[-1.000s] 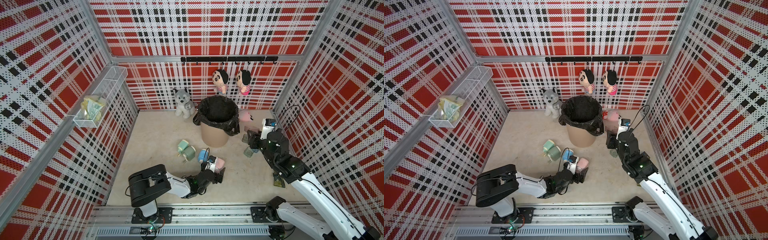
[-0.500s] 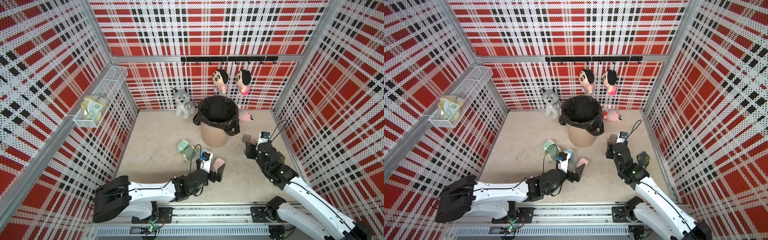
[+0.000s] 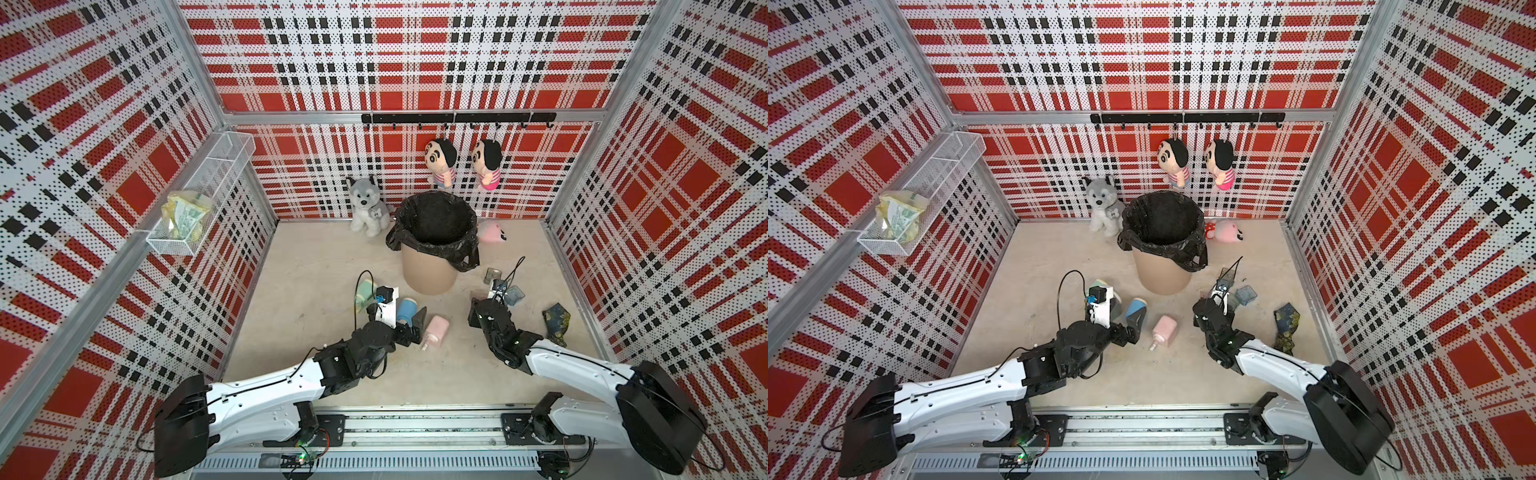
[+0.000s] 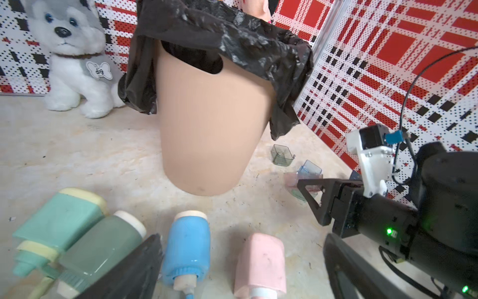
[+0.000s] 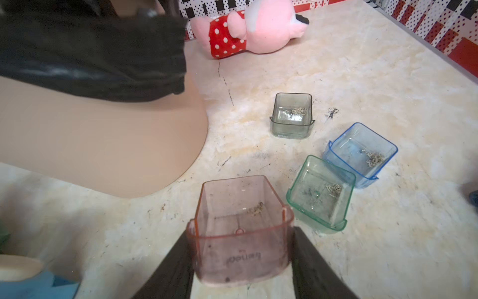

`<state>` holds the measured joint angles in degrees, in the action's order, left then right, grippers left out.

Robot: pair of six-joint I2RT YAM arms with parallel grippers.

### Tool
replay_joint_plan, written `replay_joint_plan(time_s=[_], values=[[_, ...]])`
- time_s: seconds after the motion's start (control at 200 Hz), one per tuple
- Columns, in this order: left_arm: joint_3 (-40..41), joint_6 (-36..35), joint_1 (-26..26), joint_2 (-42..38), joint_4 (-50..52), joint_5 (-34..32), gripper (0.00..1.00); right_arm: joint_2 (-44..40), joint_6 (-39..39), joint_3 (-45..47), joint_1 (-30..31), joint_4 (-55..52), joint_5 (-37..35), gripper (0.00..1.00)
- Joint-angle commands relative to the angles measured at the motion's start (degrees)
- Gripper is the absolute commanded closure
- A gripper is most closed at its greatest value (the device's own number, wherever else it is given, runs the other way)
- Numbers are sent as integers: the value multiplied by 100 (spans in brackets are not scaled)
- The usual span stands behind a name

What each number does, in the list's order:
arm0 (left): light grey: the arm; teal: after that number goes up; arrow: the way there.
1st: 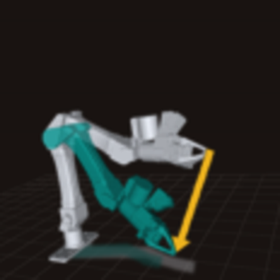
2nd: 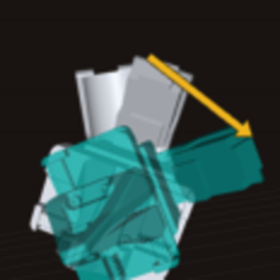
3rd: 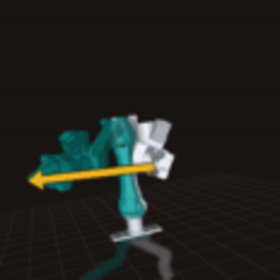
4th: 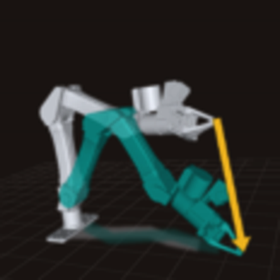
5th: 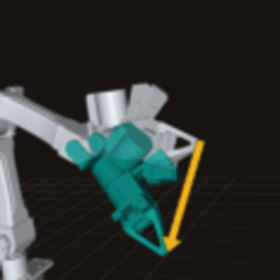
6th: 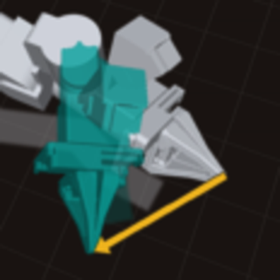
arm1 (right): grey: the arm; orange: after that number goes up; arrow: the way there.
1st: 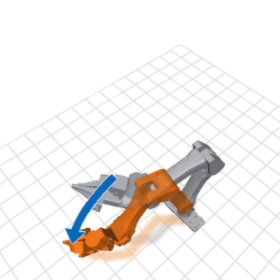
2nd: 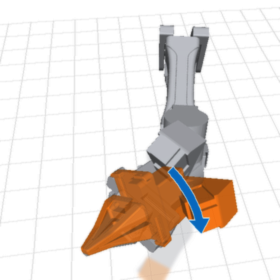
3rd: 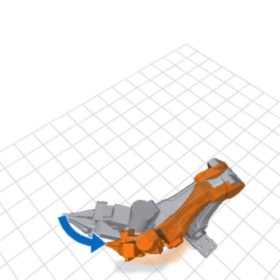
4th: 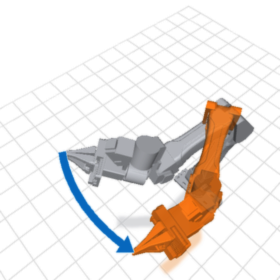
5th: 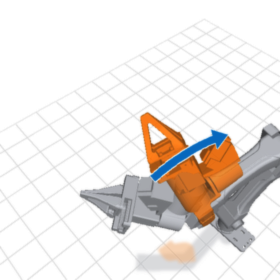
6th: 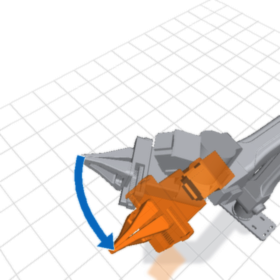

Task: Take out the pencil sharpener tray and clean the shavings
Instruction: Place the container at the center of the board.

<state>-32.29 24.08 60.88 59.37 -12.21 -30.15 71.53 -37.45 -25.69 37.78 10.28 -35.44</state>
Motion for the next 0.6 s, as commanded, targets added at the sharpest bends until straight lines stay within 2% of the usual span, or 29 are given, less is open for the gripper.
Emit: replay_joint_plan(time_s=[0.0, 0.175, 0.326, 0.596], values=[[6, 86, -173, -84, 209, 239, 2, 432, -64, 208, 80, 1340, -394, 46], [-106, 5, -290, 39, 277, 413, 2, 1545, -240, 297, 96, 2277, -548, 46], [-111, -26, -349, -8, 327, 447, 2, 2180, -261, 12, 205, 2339, -673, 45], [-93, 9, -450, -140, 379, 433, 2, 2435, -505, 54, 333, 2462, -773, 43]])
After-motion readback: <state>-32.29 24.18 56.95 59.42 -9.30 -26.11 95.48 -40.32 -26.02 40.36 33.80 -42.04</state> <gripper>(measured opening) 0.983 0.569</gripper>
